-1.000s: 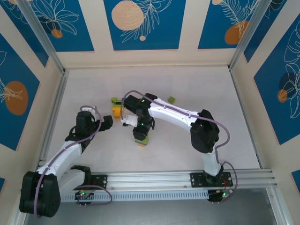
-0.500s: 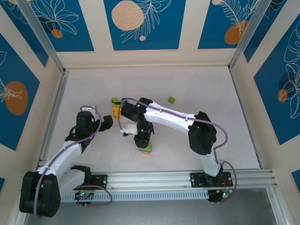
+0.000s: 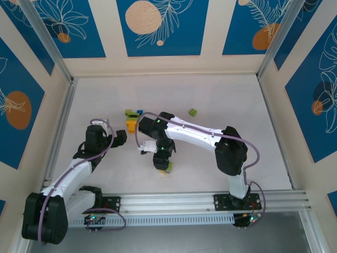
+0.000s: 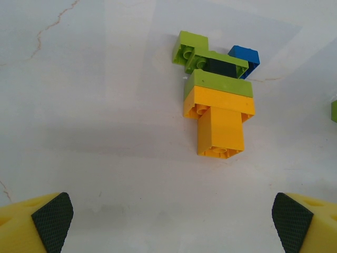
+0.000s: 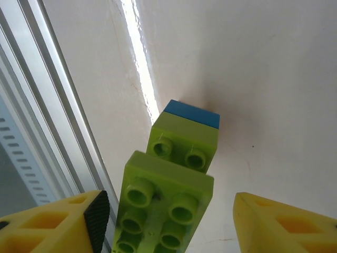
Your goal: Assemble a carrot with lego
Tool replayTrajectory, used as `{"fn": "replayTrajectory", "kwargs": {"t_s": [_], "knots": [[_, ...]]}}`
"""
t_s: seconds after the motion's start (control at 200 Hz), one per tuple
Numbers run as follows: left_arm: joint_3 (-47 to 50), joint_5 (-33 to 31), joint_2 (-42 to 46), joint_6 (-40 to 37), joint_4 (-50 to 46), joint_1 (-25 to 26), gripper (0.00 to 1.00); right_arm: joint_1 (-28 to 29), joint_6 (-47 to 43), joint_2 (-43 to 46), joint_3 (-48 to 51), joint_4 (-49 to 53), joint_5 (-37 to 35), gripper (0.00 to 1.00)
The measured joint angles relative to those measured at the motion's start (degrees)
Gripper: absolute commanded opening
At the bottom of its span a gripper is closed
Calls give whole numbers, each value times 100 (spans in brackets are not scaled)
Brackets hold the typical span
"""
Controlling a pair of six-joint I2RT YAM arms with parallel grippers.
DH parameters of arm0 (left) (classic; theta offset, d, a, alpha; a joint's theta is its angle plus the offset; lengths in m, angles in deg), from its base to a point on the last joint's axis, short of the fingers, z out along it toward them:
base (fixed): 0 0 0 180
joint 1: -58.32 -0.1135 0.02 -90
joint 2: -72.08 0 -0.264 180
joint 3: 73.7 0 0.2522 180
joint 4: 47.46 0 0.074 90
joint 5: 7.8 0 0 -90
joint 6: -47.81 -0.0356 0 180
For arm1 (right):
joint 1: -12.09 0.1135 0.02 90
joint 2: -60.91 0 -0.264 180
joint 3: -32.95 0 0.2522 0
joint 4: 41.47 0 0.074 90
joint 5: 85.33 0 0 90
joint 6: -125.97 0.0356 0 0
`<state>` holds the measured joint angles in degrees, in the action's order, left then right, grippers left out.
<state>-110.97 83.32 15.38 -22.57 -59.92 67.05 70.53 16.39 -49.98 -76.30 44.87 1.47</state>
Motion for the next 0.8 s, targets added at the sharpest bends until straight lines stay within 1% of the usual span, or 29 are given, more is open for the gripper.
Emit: {"fn": "replayTrajectory", "kwargs": {"t_s": [0.18, 0.285, 0.38, 0.455, 0.525, 0.605, 0.705, 0.8], "knots": [[2, 101, 0, 2, 107, 0, 100, -55, 35, 623, 42, -367, -138, 71], [105, 321, 66, 2, 448, 0, 100, -142, 175, 1126, 42, -732, -409, 73], [334, 621, 284, 4, 807, 0, 100, -380, 409, 1475, 31, -1060, -734, 76], [533, 909, 505, 9, 1130, 0, 100, -741, 660, 1541, -46, -1228, -1005, 77], [658, 1161, 693, 33, 1364, 0, 100, -1226, 1123, 1390, -249, -1274, -1279, 77], [721, 1392, 852, 48, 1611, 2, 100, -1910, 1808, 1062, -468, -1384, -1440, 76], [730, 1550, 942, 50, 1794, 7, 100, -2662, 2439, 632, -409, -1700, -1497, 76], [730, 1626, 933, 50, 1880, 17, 100, -3077, 2702, 125, -376, -1937, -1550, 75]]}}
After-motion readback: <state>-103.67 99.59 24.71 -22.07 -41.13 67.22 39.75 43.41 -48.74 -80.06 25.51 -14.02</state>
